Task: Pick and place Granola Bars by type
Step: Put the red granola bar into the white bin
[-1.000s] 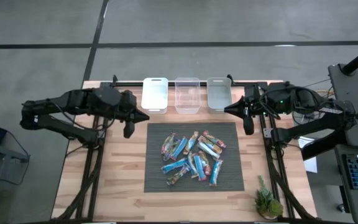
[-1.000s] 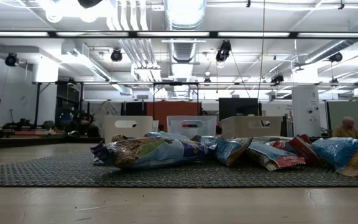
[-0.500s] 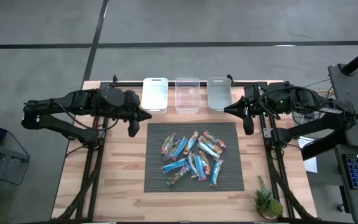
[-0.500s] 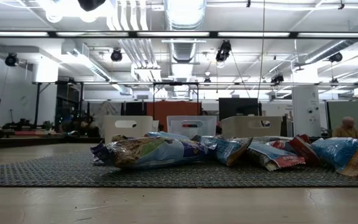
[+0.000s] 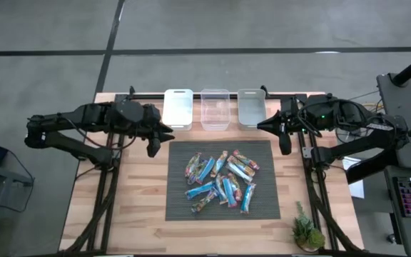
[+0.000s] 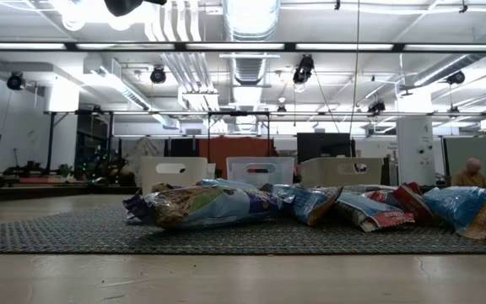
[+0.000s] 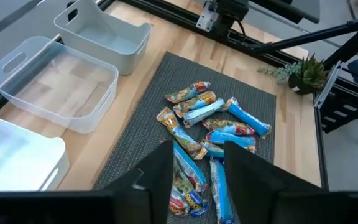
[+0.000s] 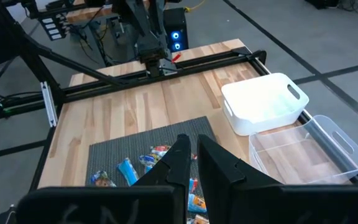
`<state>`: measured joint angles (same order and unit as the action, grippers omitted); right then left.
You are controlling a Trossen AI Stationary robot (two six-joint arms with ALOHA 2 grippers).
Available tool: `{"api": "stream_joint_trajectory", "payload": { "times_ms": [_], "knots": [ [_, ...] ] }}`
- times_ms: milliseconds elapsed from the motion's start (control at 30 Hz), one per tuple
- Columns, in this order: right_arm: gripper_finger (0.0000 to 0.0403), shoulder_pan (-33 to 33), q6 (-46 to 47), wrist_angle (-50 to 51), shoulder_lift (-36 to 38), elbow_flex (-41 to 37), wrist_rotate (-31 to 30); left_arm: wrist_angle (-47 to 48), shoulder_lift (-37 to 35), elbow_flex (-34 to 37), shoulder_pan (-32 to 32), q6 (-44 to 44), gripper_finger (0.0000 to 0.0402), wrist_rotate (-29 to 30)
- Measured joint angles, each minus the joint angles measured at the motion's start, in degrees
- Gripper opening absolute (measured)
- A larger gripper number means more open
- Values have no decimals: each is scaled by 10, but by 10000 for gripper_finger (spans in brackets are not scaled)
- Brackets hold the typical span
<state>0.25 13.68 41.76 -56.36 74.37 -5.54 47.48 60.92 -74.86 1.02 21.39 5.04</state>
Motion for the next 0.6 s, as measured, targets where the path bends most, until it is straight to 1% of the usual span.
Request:
{"api": "stream_joint_trajectory", "payload": {
  "times_ms": [233, 433, 500, 600],
  "knots": [
    [22, 0, 14, 0, 0, 0, 0, 1, 24, 0, 0, -1, 164, 0],
    [22, 0, 18, 0, 0, 0, 0, 8, 67, -6, 0, 5, 167, -1],
    [22, 0, 18, 0, 0, 0, 0, 13, 89, -17, 0, 9, 167, -5],
    [22, 0, 18, 0, 0, 0, 0, 34, 125, -52, 0, 1, 167, -5]
  ]
}}
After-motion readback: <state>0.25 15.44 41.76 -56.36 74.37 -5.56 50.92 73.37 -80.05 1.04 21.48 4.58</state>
